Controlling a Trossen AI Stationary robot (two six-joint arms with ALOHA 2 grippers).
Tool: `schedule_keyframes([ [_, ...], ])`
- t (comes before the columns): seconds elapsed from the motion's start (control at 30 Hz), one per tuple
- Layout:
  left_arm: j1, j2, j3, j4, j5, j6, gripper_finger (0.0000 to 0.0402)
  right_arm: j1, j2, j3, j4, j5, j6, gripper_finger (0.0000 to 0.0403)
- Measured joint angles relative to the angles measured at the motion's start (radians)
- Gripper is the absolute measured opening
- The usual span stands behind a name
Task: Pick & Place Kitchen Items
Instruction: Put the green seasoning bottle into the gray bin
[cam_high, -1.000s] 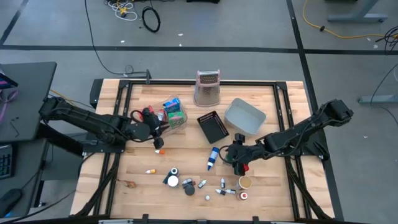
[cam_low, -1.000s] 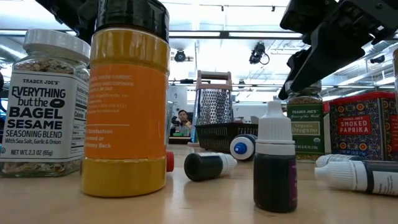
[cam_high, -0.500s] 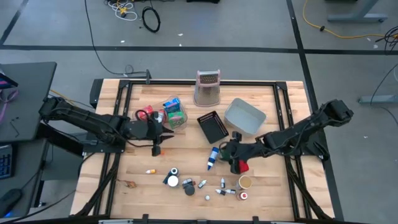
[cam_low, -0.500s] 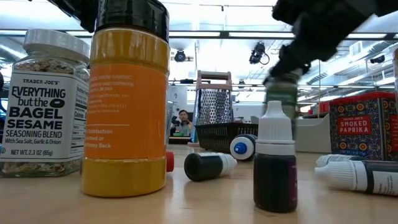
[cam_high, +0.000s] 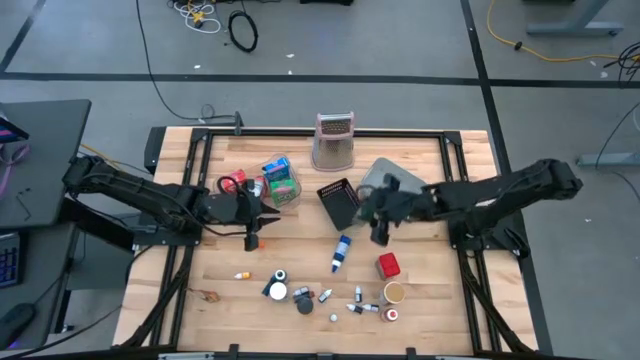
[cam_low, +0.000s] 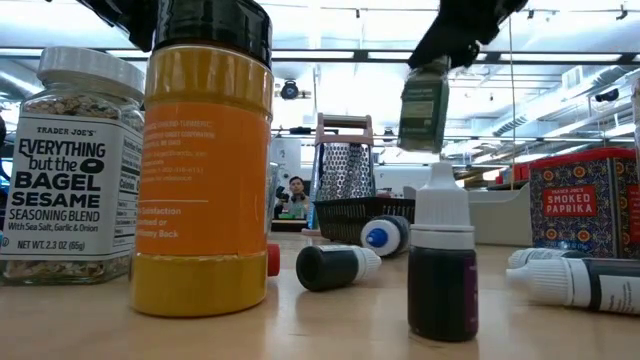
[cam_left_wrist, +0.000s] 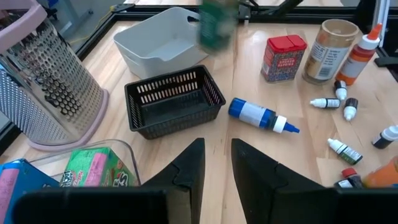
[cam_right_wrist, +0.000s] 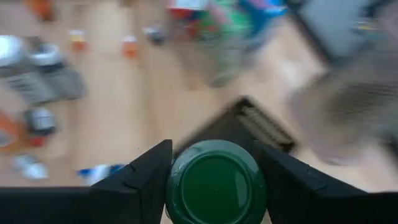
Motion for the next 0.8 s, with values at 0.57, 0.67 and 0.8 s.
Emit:
schedule_keyframes([
  [0.57,0.000,0.000,0.000,0.000,-0.022,-0.020,0.0088,-0.455,-0.059,-0.086,-0.156,-0.063,-0.064,0.0220],
  [0.67,0.000,0.000,0.000,0.000,-0.022,-0.016,0.0088,-0.520,-0.056,-0.143,-0.066,-0.145,-0.107,0.0222],
  [0.8,0.000,0.000,0.000,0.000,-0.026,-0.016,0.0088,-0.586,-0.052,-0.222,0.090,-0.251,-0.208,0.0219],
])
